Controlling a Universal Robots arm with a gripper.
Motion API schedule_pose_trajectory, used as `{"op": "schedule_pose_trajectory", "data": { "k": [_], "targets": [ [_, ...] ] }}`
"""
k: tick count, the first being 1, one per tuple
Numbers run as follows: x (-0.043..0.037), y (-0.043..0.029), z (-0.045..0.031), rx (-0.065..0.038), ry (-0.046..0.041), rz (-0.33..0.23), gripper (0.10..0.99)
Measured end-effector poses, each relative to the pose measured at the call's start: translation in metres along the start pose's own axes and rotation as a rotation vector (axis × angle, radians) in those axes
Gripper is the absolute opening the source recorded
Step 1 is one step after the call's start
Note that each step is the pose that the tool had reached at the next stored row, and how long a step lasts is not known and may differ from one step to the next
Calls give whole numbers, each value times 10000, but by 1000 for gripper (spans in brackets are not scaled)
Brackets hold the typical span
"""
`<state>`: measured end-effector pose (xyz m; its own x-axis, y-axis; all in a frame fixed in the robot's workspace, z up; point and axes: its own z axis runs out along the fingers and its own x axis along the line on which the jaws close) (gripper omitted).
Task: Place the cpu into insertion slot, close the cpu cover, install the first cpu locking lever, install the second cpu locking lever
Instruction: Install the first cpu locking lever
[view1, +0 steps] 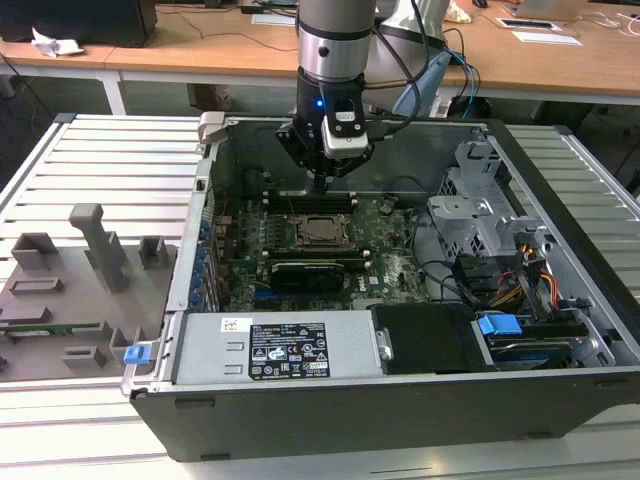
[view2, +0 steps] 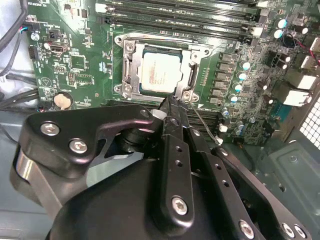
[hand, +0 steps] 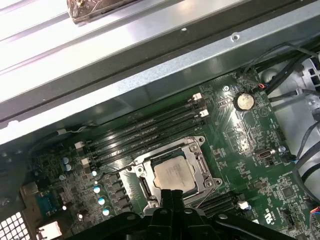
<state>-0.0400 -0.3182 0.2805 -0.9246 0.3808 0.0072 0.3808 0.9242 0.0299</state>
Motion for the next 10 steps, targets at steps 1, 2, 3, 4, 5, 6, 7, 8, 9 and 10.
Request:
{"op": "schedule_pose_trajectory", "data": {
  "k": [1,2,3,4,5,6,7,8,9,10],
  "targets": [
    [0,0,0,0,2,-37,106],
    [0,0,0,0,3,-76,106],
    [0,0,0,1,4,-119,106],
    [0,0,0,1,6,-164,106],
    [0,0,0,1,8,-235,106],
    [-1,0,0,2,9,-298,106],
    [-1,0,0,2,12,-386,106],
    [-1,0,0,3,14,-454,106],
    [-1,0,0,4,16,-524,106],
    [-1,0,0,5,21,-675,106]
  ]
}}
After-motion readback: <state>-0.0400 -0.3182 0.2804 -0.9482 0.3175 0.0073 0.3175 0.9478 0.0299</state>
